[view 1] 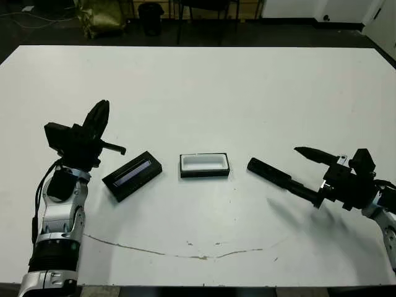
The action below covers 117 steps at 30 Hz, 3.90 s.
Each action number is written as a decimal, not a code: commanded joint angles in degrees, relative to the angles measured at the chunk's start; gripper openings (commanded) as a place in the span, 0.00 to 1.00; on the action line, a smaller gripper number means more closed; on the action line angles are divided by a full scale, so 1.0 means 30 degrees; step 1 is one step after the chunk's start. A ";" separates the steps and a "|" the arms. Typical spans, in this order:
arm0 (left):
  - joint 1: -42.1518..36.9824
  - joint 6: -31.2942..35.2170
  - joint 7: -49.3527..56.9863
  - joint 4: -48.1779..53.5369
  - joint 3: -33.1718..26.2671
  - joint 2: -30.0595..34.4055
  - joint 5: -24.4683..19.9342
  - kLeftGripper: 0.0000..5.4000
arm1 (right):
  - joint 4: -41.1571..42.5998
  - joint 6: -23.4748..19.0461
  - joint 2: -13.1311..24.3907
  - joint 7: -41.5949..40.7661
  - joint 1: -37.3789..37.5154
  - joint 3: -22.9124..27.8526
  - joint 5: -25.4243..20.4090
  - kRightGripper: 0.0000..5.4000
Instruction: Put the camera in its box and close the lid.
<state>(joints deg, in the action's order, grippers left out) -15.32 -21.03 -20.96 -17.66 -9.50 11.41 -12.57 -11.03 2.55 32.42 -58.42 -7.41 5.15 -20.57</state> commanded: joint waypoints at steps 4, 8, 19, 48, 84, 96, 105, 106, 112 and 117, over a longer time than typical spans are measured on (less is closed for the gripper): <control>0.0268 0.0153 -0.0021 -0.0211 -0.0019 0.0078 -0.0023 0.00 | -0.1422 0.0328 -0.0106 -0.0142 -0.0421 -0.0511 0.0638 0.46; 0.0234 0.0138 -0.0110 -0.0261 -0.0023 0.0089 -0.0085 0.00 | -0.1701 0.0125 -0.0079 -0.0222 -0.0623 -0.0762 0.0733 0.45; 0.0254 0.0156 -0.0088 -0.0247 -0.0029 0.0095 -0.0065 0.00 | -0.2399 0.1070 -0.0276 -0.0630 -0.1061 -0.1321 0.1010 0.60; 0.0234 -0.0080 -0.0201 -0.0441 -0.0033 0.0042 -0.0053 0.00 | -0.6178 0.3123 -0.1099 -0.0783 -0.2598 -0.2334 0.2700 1.00; 0.0329 0.0036 -0.0045 -0.0254 0.0005 -0.0035 -0.0041 0.00 | -1.1382 0.2950 -0.1301 -0.1748 -0.4660 -0.6277 0.5498 0.18; 0.0301 -0.0084 -0.0092 -0.0373 0.0007 -0.0042 -0.0067 0.00 | -1.3463 0.2157 -0.1955 -0.3588 -0.7079 -0.3927 0.2969 0.16; 0.0407 0.0108 -0.0036 -0.0185 0.0034 -0.0101 -0.0107 0.00 | -0.8892 -0.1192 -0.1546 -0.6042 -0.9859 -0.2502 0.0726 0.18; 0.0411 0.0086 -0.0059 -0.0202 0.0034 -0.0118 -0.0130 0.00 | -0.8470 -0.1582 -0.1439 -0.6205 -1.0201 -0.2621 0.0814 0.16; 0.0420 -0.0129 0.0098 -0.0290 0.0086 -0.0178 0.0086 0.00 | -0.6890 -0.3828 -0.1789 -0.7420 -1.1938 -0.3561 0.0928 0.15; 0.0456 -0.0113 0.0073 -0.0285 0.0093 -0.0202 0.0056 0.00 | -0.6576 -0.4326 -0.2520 -0.8118 -1.2597 -0.4529 0.1058 0.15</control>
<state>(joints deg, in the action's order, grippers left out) -15.27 -21.58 -20.90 -17.92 -9.38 10.89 -12.63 -30.86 -10.41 25.47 -81.90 -44.28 -7.73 -18.01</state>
